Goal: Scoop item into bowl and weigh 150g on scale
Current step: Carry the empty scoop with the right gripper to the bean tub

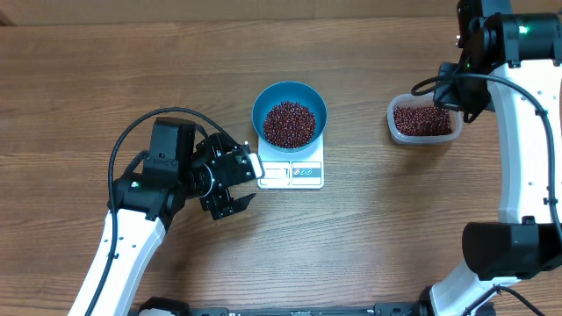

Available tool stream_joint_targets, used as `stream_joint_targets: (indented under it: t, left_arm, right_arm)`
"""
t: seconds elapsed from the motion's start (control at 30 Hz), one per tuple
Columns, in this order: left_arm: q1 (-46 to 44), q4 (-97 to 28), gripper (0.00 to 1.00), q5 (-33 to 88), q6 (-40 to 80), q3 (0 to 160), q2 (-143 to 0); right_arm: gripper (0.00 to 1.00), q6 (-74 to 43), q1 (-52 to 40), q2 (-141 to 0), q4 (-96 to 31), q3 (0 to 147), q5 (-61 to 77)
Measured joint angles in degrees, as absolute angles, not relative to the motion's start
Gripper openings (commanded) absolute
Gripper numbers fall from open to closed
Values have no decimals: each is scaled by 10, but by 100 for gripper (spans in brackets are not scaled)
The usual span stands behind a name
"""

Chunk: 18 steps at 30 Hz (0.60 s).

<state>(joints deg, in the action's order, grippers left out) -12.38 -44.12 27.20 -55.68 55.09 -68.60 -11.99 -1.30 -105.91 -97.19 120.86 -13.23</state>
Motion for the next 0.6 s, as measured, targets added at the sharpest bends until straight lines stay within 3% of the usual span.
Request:
stream_joint_targets:
  t: [0.6]
  left_arm:
    - [-124, -441, 100, 272, -557, 551, -686]
  right_arm:
    - [4, -119, -35, -1059, -972, 1209, -170]
